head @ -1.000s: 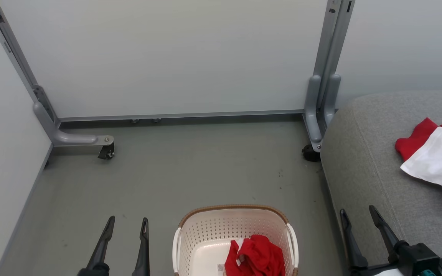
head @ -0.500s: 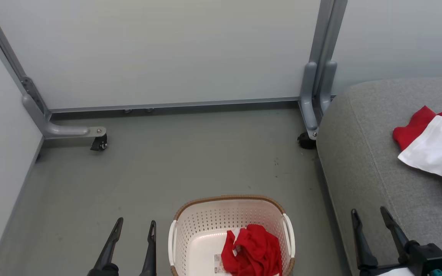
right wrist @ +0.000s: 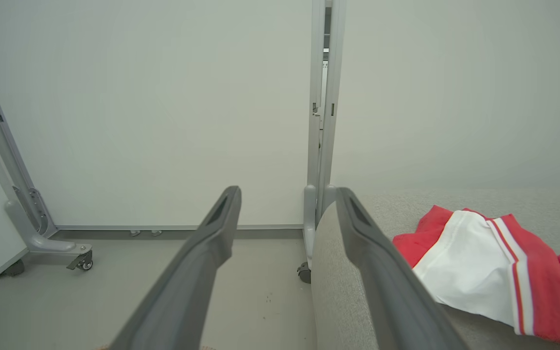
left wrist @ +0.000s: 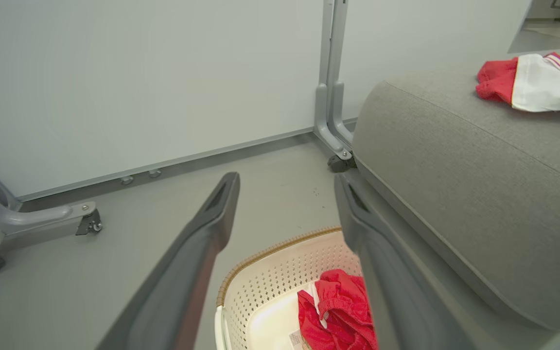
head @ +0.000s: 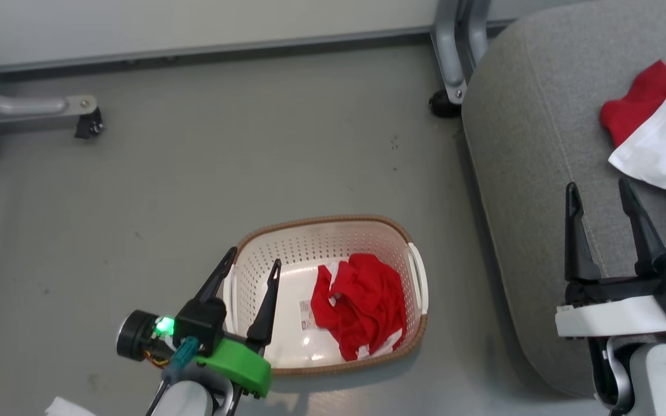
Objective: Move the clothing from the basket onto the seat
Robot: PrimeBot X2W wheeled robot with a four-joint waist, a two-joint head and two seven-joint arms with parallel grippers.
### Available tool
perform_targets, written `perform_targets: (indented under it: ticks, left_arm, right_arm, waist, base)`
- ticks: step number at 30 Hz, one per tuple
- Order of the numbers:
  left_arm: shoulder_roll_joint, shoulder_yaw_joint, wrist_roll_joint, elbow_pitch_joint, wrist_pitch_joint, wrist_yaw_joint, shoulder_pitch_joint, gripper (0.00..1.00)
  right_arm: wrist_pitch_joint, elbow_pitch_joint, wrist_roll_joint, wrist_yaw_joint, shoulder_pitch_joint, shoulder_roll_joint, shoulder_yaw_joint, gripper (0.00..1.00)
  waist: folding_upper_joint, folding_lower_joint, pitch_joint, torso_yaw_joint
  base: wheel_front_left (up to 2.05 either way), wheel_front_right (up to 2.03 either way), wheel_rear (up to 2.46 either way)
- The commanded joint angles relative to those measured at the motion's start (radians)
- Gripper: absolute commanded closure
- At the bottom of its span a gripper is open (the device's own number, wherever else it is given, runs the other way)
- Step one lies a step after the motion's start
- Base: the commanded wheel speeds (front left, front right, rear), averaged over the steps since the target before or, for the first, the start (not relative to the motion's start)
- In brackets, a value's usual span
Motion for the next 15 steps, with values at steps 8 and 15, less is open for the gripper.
perform_targets:
  ticks: [8, 15]
  left_arm:
    - [0.013, -0.137, -0.042, 0.376, 0.001, -0.008, -0.365, 0.0]
    - [0.002, -0.325, -0.106, 0.629, 0.045, -0.008, -0.629, 0.0]
  right_arm:
    - [-0.003, -0.074, 0.003, -0.001, -0.133, 0.003, -0.062, 0.0]
    - [-0.003, -0.118, 0.017, -0.001, -0.198, 0.009, -0.086, 0.0]
  waist:
    - [0.0, -0.0001, 0.408, -0.13]
    - [0.0, -0.0001, 0.567, -0.157]
  base:
    - [0.0, 0.0, 0.0]
    - [0.0, 0.0, 0.0]
